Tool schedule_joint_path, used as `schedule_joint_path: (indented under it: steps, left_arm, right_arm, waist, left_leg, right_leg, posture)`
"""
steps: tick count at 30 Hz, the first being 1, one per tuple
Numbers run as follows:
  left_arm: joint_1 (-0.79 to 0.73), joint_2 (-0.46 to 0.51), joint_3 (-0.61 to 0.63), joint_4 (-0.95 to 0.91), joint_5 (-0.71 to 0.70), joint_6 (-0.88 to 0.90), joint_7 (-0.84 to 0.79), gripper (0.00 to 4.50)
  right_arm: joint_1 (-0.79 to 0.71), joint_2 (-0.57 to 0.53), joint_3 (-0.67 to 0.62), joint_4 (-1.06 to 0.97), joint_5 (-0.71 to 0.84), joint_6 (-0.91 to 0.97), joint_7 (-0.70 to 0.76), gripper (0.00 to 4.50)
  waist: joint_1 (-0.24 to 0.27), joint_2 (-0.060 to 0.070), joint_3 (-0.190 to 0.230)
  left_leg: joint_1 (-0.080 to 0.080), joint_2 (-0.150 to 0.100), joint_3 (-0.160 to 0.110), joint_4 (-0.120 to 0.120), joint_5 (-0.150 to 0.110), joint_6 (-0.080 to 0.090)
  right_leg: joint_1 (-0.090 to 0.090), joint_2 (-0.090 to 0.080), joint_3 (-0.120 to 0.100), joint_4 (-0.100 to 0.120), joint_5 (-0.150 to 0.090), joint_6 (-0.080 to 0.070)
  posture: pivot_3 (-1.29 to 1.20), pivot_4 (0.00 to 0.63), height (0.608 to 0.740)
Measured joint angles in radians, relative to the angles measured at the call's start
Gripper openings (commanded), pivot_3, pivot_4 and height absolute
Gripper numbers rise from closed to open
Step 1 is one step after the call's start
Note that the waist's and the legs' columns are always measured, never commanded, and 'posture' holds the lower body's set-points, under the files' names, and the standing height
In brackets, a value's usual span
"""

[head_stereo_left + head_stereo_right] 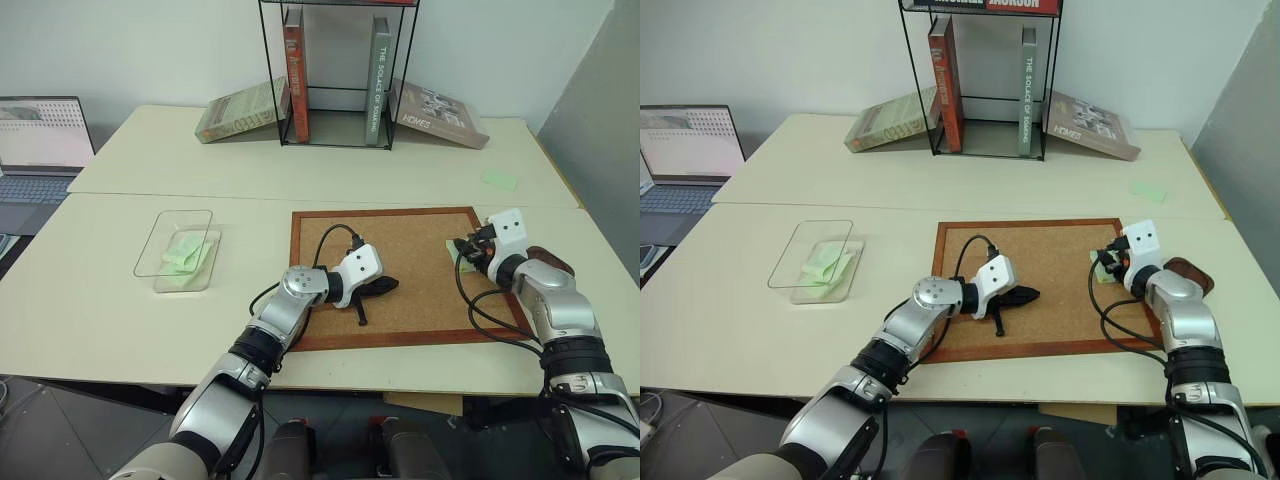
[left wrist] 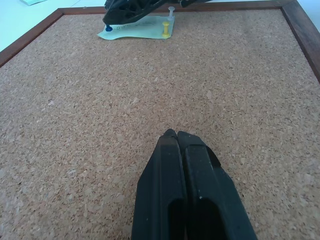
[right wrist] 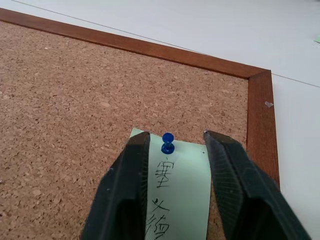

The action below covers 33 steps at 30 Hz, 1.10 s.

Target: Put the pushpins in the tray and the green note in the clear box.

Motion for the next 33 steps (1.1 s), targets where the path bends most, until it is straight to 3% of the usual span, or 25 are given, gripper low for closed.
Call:
schedule_joint_path:
  steps: [4, 13, 28, 33]
  left_arm:
    - [0.001, 0.000, 0.000, -0.002, 0.002, 0.001, 0.000, 0.00]
    - [0.003, 0.001, 0.008, -0.006, 0.005, 0.006, -0.004, 0.00]
    - [0.003, -0.012, 0.008, -0.013, 0.026, 0.022, -0.004, 0.00]
    - [0.003, -0.016, 0.006, -0.015, 0.031, 0.022, -0.003, 0.00]
  right_arm:
    - [-0.015, 0.017, 0.011, 0.032, -0.019, -0.012, -0.005, 0.02]
    - [-0.019, 0.018, 0.012, 0.037, -0.021, -0.025, -0.005, 0.01]
    - [0.082, 0.015, -0.028, -0.273, 0.020, 0.061, -0.018, 0.01]
    - [0.126, -0.051, -0.093, -0.365, 0.023, 0.079, -0.032, 0.01]
  waist:
    - [0.000, 0.000, 0.000]
    - [0.000, 0.000, 0.000]
    - [0.001, 0.001, -0.001]
    - [0.004, 0.001, -0.001]
  left_leg:
    - [0.000, 0.000, 0.000, 0.000, 0.000, 0.000]
    - [0.000, 0.000, 0.000, 0.000, 0.000, 0.000]
    - [0.000, 0.000, -0.001, 0.000, 0.000, 0.000]
    - [-0.001, 0.000, 0.000, 0.000, 0.000, 0.000]
  right_leg:
    - [0.000, 0.000, 0.000, 0.000, 0.000, 0.000]
    - [0.000, 0.000, 0.000, 0.000, 0.000, 0.000]
    - [0.000, 0.000, 0.000, 0.000, 0.000, 0.000]
    - [0.000, 0.000, 0.000, -0.001, 0.000, 0.000]
  posture:
    - [0.00, 0.150, 0.740]
    - [0.00, 0.150, 0.740]
    - [0.00, 0.150, 0.740]
    - [0.00, 0.150, 0.740]
